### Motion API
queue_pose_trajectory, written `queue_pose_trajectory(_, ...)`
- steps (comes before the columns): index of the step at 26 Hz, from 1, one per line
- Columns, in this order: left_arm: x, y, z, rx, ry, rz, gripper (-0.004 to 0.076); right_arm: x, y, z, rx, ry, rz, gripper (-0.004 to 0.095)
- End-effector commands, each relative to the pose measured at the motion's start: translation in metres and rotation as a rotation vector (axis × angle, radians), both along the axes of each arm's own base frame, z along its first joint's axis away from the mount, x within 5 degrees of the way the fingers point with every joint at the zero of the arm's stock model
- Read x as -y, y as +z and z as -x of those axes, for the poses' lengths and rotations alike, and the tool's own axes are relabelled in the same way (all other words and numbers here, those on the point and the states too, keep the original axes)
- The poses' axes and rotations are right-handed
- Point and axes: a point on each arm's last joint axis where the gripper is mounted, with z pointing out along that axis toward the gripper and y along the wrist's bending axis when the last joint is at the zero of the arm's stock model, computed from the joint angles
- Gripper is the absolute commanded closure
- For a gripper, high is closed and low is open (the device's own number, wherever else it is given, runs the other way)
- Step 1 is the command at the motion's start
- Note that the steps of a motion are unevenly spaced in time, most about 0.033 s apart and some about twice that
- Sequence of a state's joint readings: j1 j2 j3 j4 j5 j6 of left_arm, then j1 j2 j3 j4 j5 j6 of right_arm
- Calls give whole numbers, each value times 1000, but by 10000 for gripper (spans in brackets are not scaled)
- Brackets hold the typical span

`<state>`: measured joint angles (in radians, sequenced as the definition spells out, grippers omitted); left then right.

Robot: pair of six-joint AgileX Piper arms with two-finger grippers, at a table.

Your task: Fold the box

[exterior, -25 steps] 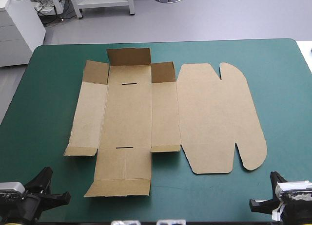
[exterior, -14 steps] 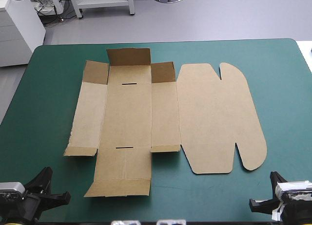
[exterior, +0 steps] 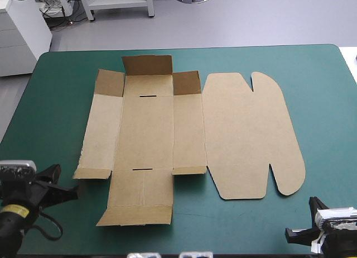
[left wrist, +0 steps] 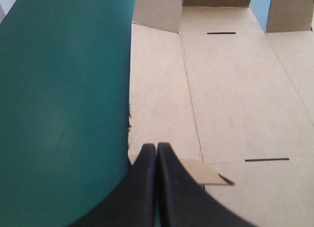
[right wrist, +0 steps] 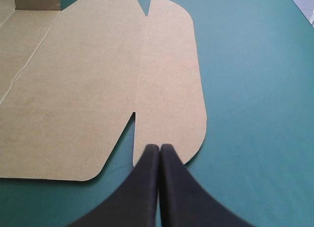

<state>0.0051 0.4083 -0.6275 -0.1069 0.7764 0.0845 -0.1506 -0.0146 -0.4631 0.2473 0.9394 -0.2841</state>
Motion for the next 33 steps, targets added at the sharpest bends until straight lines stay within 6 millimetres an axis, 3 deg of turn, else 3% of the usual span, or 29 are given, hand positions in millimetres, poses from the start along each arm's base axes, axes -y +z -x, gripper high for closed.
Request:
queue_pose_trajectory(1,1,43,-40,41,-8,5,734,-1,14,7,126,-10,2,927)
queue_pose_trajectory(4,4,55,-77,-62,-55,-19,724,-1,14,7,126,-10,2,927)
queue_pose_trajectory(10,10,38,-134,-312,-190,28,710,-1,14,7,126,-10,2,927)
queue_pose_trajectory(18,-35,36,-172,-378,-206,271,710,-1,14,7,126,-10,2,927)
queue_pose_trajectory(22,-53,27,-186,-489,-210,292,710,-1,14,7,126,-10,2,927)
queue_pose_trajectory(33,-76,1,-233,-677,-200,347,712,-1,14,7,126,-10,2,927)
